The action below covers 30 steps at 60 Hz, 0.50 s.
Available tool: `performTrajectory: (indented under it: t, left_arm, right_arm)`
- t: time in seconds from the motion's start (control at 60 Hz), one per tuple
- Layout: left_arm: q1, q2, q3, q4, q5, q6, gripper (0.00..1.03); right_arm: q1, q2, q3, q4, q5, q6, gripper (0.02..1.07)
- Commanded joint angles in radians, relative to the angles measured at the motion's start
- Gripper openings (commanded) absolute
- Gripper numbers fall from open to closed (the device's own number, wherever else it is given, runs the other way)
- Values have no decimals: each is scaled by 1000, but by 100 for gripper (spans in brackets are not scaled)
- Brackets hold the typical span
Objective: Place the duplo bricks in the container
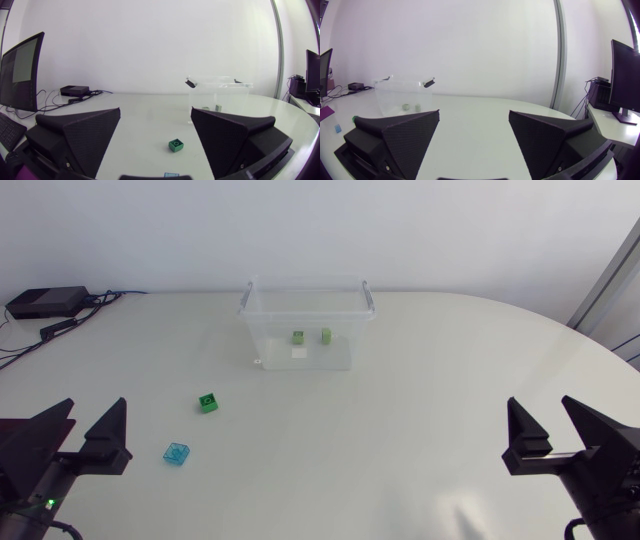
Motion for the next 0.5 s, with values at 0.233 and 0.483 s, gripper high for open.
performTrajectory:
  t: [0.233, 0.483]
  left_arm:
    - [-14, -9, -18, -1, 5, -16, 99]
    - [-26, -9, 59, -19, 5, -18, 94]
  right_arm:
    - [-4, -9, -20, -9, -7, 17, 102]
    - [-4, -9, -20, -9, -7, 17, 102]
